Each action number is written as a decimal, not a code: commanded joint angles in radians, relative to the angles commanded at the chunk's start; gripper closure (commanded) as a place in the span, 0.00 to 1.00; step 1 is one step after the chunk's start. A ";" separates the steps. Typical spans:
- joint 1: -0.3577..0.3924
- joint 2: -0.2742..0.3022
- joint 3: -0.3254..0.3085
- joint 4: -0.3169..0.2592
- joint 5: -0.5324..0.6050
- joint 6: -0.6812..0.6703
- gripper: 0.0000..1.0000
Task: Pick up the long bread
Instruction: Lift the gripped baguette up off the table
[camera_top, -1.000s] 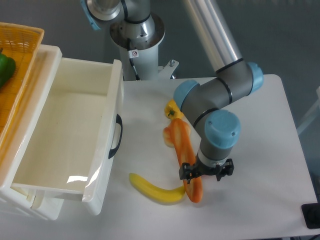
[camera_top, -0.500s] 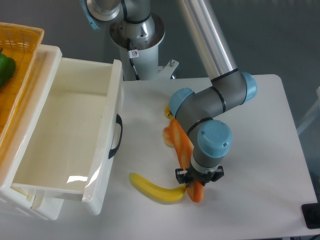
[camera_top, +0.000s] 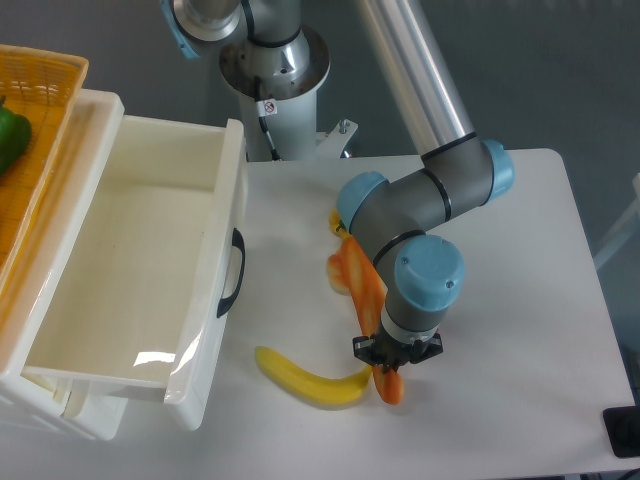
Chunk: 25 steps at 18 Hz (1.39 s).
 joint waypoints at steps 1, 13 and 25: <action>0.005 0.006 0.002 0.000 0.003 0.027 1.00; 0.086 0.104 0.054 -0.120 0.012 0.465 1.00; 0.120 0.161 0.109 -0.285 0.104 0.750 1.00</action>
